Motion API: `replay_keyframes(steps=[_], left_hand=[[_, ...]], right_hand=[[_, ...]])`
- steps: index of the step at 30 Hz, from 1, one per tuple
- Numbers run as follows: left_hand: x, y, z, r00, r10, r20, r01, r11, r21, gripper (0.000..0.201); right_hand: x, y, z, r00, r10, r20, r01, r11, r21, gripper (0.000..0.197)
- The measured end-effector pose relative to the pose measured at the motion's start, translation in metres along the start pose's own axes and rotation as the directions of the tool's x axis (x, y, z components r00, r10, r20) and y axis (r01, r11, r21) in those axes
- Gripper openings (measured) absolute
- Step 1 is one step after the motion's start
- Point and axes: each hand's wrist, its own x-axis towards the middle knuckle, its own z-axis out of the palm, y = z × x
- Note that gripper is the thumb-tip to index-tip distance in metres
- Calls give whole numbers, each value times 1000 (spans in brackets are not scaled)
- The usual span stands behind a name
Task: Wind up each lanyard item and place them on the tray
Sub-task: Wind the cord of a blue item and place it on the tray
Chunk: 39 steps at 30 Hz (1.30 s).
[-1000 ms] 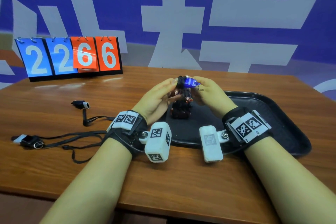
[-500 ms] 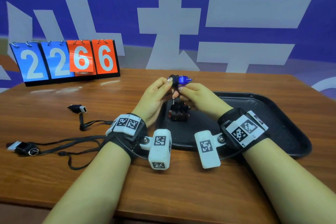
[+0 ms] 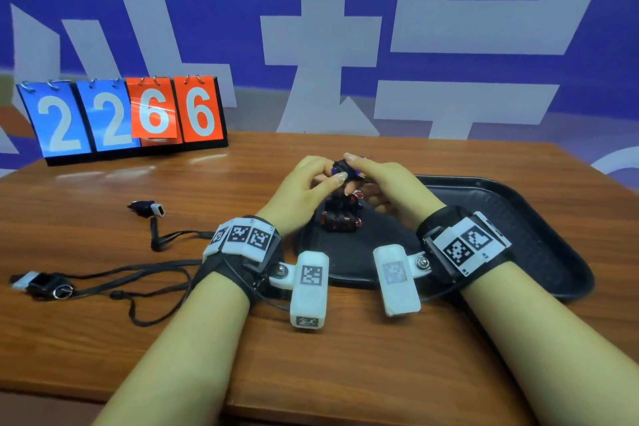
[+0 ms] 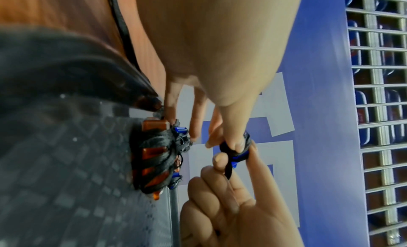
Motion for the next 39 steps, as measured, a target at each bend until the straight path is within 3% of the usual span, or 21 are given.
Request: replay_keyframes(steps=[3, 5, 8, 10, 12, 16, 20, 24, 30, 34, 39], left_hand=[[-2, 5, 3, 989, -143, 46, 149, 973, -174, 24], [0, 8, 1, 983, -185, -4, 178, 951, -253, 28], [2, 14, -4, 974, -197, -114, 165, 957, -240, 37], [1, 19, -5, 976, -198, -94, 173, 958, -227, 43], [-2, 25, -3, 984, -171, -44, 158, 964, -212, 44], [-2, 22, -6, 990, -116, -86, 91, 964, -248, 36], [-3, 12, -9, 993, -89, -78, 66, 963, -260, 26], [-3, 13, -9, 988, -117, -103, 72, 930, -360, 35], [-4, 18, -8, 986, -63, -153, -6, 910, -414, 22], [-4, 19, -10, 978, -15, -207, -68, 921, -384, 23], [-6, 17, -10, 969, 45, -241, -116, 950, -289, 30]], right_hand=[[0, 0, -1, 1000, -29, 4, 29, 996, 81, 36], [-1, -1, 0, 995, -102, 6, 101, 992, 80, 31], [-2, -2, 4, 973, -229, 36, 227, 972, 58, 37], [-5, -3, 6, 962, -268, 49, 266, 963, 45, 46], [-7, -4, 7, 953, -295, 67, 294, 955, 19, 38], [-8, -3, 6, 937, -332, 107, 338, 940, -45, 46], [-7, -2, 5, 927, -344, 149, 365, 917, -159, 22], [-7, -2, 2, 923, -374, 97, 386, 899, -206, 28], [-9, -7, 7, 923, -376, 86, 385, 890, -245, 28], [-6, -3, 9, 953, -291, 86, 301, 942, -147, 35], [-5, -4, 7, 953, -249, 172, 251, 968, 8, 23]])
